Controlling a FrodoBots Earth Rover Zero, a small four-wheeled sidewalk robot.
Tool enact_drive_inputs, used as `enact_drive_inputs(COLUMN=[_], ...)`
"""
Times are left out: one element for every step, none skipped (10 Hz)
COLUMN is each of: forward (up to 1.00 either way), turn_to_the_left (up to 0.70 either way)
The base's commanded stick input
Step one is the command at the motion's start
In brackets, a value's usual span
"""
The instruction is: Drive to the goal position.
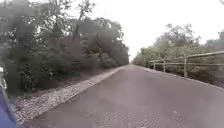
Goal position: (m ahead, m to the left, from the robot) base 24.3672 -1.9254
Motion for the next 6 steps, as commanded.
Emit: enact_drive_inputs(forward=[0.7, 0.7, 0.7, 0.7, 0.7, 0.7], turn_to_the_left=[0.0, 0.0, 0.0, 0.0, 0.0, 0.0])
